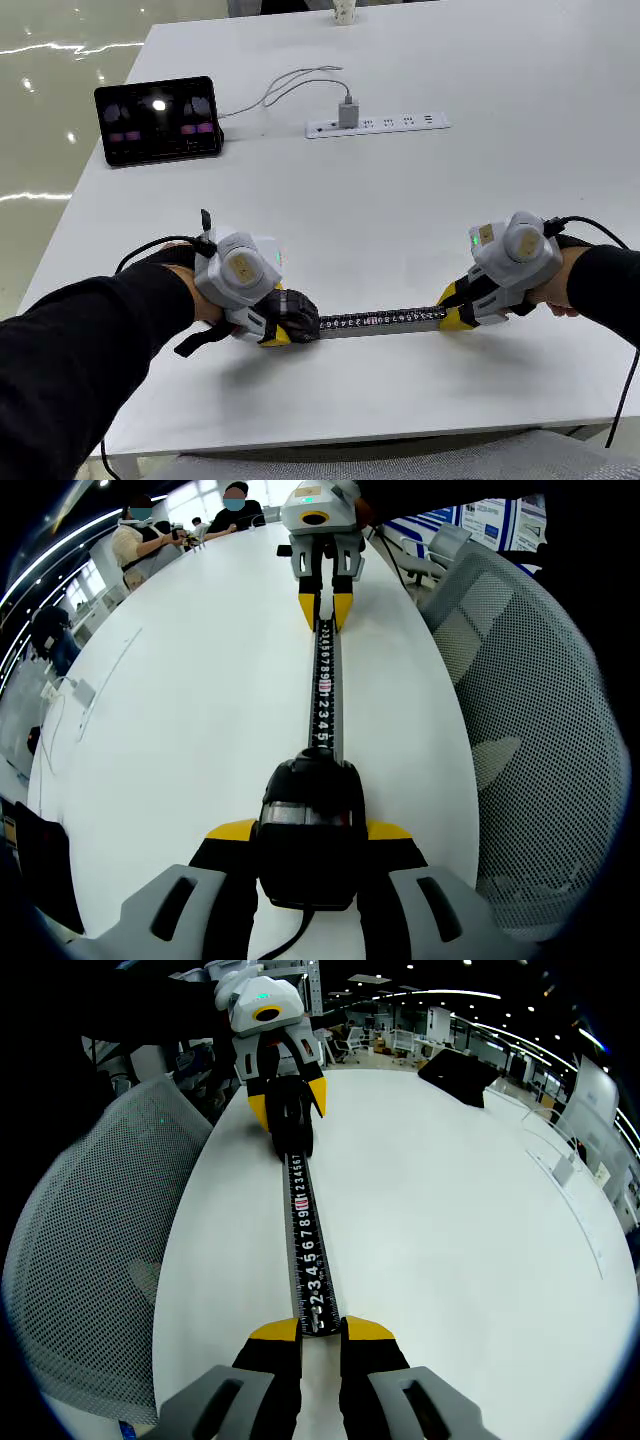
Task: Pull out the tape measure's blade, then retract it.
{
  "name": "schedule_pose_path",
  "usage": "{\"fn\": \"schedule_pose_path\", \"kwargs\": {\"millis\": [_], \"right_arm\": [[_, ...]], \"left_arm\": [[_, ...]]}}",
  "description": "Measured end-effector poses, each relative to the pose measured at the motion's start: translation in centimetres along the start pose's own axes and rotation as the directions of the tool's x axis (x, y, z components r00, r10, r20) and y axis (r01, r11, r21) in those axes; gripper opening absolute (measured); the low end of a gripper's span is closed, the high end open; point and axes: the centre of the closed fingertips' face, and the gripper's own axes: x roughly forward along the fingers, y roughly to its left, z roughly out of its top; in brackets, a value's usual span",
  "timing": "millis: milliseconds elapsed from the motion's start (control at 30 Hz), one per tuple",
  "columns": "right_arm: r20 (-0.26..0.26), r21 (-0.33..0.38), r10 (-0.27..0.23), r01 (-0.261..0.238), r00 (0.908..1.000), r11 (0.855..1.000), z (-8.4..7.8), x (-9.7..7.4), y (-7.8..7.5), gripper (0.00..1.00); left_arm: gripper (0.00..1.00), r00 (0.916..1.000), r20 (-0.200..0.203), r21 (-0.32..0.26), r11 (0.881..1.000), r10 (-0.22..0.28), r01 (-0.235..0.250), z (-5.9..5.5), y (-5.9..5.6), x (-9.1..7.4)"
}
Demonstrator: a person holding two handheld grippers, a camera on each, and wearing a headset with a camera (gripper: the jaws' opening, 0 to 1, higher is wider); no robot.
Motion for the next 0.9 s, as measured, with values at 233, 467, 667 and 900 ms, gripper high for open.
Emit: {"fn": "schedule_pose_path", "kwargs": {"millis": [233, 467, 667, 900], "right_arm": [[-0.006, 0.002, -0.004, 0.004, 1.0000, 1.000, -0.6, -0.5, 0.0, 0.10], [-0.013, 0.009, -0.009, 0.009, 0.9999, 1.000, -1.5, -1.0, -0.4, 0.10], [-0.016, 0.005, -0.012, 0.012, 0.9998, 1.000, -1.8, -1.2, -0.4, 0.10], [-0.018, 0.009, -0.018, 0.018, 0.9997, 1.000, -2.1, -1.5, -0.4, 0.10]], "left_arm": [[0.32, 1.0000, -0.005, 0.004, 1.000, -0.004, 0.004, -0.1, 0.0, 0.0], [0.32, 1.0000, -0.006, 0.003, 1.000, -0.003, 0.003, -0.2, 0.0, 0.0], [0.32, 1.0000, -0.006, 0.003, 1.000, 0.000, 0.000, -0.2, 0.1, 0.0], [0.32, 1.0000, -0.007, 0.001, 1.000, -0.002, 0.002, -0.2, 0.0, 0.0]]}}
